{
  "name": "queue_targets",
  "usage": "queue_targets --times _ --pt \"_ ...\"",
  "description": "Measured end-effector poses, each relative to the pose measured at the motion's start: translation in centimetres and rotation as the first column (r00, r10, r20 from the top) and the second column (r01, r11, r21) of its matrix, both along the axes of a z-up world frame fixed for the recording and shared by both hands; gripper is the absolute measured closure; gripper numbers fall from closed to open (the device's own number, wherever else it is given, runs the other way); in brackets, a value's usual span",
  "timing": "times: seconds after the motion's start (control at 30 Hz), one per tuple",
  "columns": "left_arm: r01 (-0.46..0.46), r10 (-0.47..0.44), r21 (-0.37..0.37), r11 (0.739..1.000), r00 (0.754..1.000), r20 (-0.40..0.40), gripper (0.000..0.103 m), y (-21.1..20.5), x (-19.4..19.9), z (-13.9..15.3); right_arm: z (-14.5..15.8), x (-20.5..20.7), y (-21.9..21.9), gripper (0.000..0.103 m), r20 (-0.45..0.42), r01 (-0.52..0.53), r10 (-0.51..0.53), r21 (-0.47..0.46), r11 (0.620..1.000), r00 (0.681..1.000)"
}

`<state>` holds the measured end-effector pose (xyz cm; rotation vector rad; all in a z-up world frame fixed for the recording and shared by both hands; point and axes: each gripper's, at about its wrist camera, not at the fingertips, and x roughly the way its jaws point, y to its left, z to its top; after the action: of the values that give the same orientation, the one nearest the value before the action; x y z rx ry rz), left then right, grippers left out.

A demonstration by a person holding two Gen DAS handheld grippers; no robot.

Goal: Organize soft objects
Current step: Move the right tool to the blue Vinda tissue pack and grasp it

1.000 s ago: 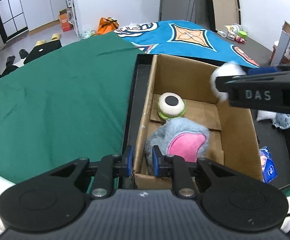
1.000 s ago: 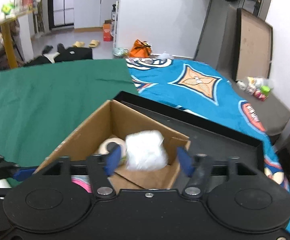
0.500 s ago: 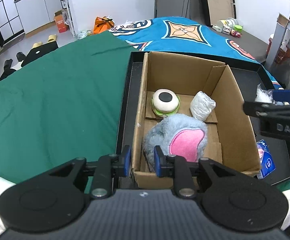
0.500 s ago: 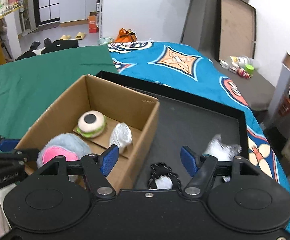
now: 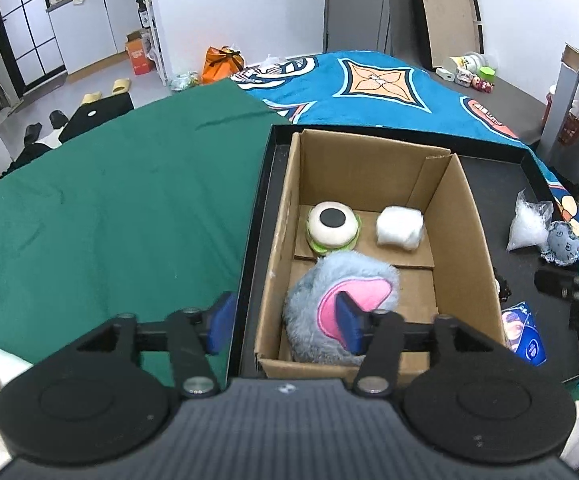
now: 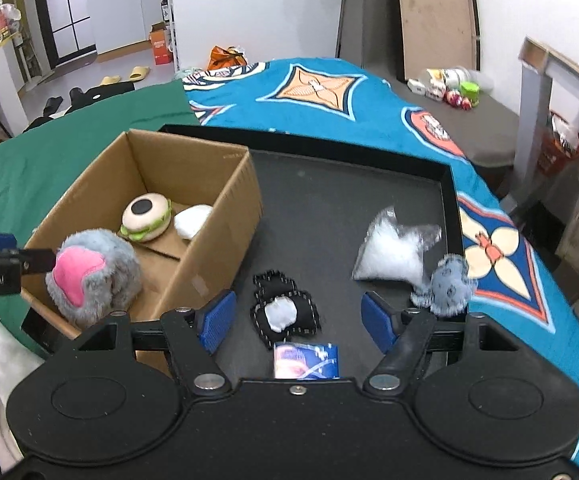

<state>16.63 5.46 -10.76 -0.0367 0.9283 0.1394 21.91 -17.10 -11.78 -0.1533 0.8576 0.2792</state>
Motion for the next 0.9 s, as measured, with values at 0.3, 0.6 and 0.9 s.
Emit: queue_targets --times 0.3,0.6,0.9 --pt "0.044 -0.041 0.074 0.996 0.998 -0.043 0.026 -2.7 0.8 -0.1 -2.3 -1.2 -2.1 0.029 -0.081 0.036 -0.032 0.043 0.998 0.996" --pt "0.068 -0.05 0.176 0.982 0.993 -0.103 0.023 -4.3 1.1 -1.4 -4.8 -1.7 -3.3 0.027 -0.138 0.057 -0.043 0.095 0.994 0.989" --pt "0.071 -0.04 0.234 0.97 0.99 -0.137 0.023 -5.2 1.3 -1.9 -6.6 -1.6 -3.1 0.027 -0.151 0.056 -0.037 0.126 0.99 0.988"
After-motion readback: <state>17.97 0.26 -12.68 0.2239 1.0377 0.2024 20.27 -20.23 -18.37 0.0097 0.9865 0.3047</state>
